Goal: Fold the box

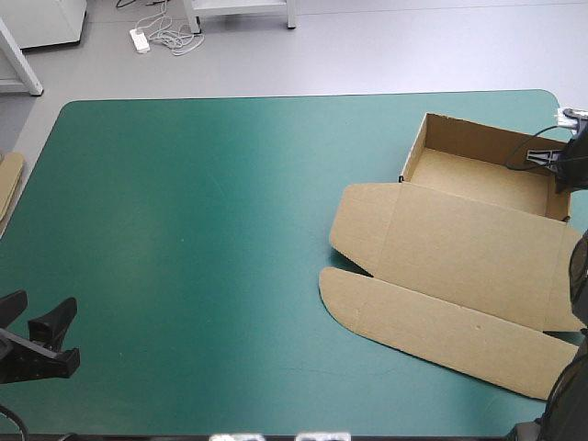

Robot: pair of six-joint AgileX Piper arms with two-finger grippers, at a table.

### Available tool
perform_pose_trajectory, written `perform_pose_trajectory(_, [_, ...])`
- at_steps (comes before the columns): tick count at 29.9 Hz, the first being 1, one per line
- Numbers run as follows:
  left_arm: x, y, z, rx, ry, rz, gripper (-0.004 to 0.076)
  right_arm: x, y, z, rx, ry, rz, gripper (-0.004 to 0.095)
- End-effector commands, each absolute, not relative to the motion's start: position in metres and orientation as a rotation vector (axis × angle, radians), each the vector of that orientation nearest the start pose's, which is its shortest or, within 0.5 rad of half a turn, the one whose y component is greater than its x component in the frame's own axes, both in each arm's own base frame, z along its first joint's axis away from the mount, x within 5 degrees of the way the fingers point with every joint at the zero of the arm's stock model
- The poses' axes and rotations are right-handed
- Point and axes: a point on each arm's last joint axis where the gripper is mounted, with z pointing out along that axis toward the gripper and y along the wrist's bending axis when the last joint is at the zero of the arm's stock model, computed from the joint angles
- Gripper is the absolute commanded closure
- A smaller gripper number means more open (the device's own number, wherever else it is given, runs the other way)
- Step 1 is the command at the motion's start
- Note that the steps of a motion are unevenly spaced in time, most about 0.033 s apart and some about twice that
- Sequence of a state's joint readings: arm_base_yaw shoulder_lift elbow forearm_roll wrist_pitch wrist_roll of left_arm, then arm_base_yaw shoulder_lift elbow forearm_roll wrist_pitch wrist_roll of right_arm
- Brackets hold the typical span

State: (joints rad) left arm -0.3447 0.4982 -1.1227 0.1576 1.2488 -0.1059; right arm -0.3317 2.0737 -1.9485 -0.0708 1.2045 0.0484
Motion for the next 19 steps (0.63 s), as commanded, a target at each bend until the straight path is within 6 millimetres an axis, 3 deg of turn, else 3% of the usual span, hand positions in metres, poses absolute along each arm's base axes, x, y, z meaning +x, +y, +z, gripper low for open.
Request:
perform_pose_trajectory(1, [0.025, 0.006, 0.428, 0.214, 2.120, -0.079, 0.0284, 0.414, -0.162, 0.315, 0.470, 2.660, -0.310, 0.0913])
perform_pose_trajectory(4, [0.025, 0.006, 0.428, 0.214, 2.120, -0.079, 0.0284, 0.412, -0.170, 0.311, 0.502, 2.667, -0.354, 0.0872])
perform_pose_trajectory(6, [0.025, 0.006, 0.428, 0.214, 2.120, -0.079, 0.0284, 0.412, -0.174, 0.307, 0.519, 2.666, -0.323, 0.0773])
perform_pose_trajectory(10, [0.025, 0.006, 0.428, 0.214, 2.120, -0.079, 0.0284, 0.415, -0.174, 0.304, 0.511, 2.659, -0.275, 0.0450])
perform_pose_trajectory(12, [0.025, 0.006, 0.428, 0.214, 2.120, -0.079, 0.0284, 0.417, -0.172, 0.304, 0.501, 2.650, -0.245, 0.0354])
perform_pose_trajectory(15, [0.025, 0.006, 0.428, 0.213, 2.119, -0.075, 0.0284, 0.417, -0.169, 0.307, 0.492, 2.640, -0.239, 0.0340])
perform_pose_trajectory(19, [0.025, 0.006, 0.428, 0.214, 2.118, -0.069, 0.0284, 0.410, -0.157, 0.339, 0.433, 2.544, -0.232, 0.0374])
